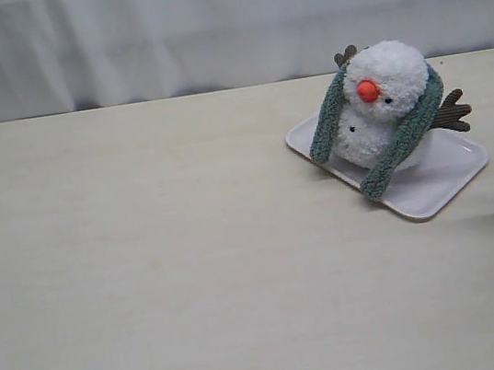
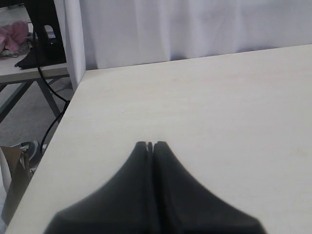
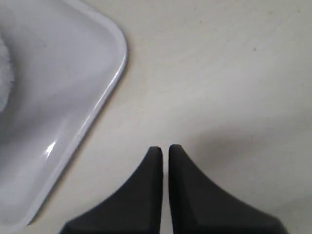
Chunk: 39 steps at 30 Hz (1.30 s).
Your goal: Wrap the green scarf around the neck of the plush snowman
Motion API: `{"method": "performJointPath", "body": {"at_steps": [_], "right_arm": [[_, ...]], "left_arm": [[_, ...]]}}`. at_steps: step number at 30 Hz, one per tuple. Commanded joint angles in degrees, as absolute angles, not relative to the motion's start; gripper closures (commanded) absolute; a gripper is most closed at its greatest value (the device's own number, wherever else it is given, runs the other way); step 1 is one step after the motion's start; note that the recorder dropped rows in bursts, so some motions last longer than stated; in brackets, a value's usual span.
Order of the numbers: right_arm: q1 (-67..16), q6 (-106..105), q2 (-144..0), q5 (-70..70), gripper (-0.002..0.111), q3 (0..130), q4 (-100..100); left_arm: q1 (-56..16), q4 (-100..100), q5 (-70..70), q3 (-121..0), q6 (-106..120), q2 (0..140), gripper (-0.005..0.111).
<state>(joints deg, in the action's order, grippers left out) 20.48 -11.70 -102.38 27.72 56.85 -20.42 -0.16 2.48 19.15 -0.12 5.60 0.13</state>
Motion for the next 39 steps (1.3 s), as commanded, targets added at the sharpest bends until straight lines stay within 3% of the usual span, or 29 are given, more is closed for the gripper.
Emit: {"method": "performJointPath", "body": {"at_steps": [1,10,28,39], "right_arm": [[20.8,-13.5,-107.5,20.5,0.104,57.2,-23.6],[20.8,-24.8,-119.6,25.0,0.104,66.9,-36.1],[20.6,-42.3,-128.9,32.8,0.104,79.2,-59.4],[17.9,-49.8,-132.5,37.7,0.104,89.0,-61.2]], "left_arm": [[-0.1,2.4,18.5,0.0,5.5,0.0,0.107],[-0.1,2.4,18.5,0.0,5.5,0.0,0.107],[-0.1,2.4,18.5,0.0,5.5,0.0,0.107],[-0.1,2.4,18.6,0.0,5.5,0.0,0.107]]}}
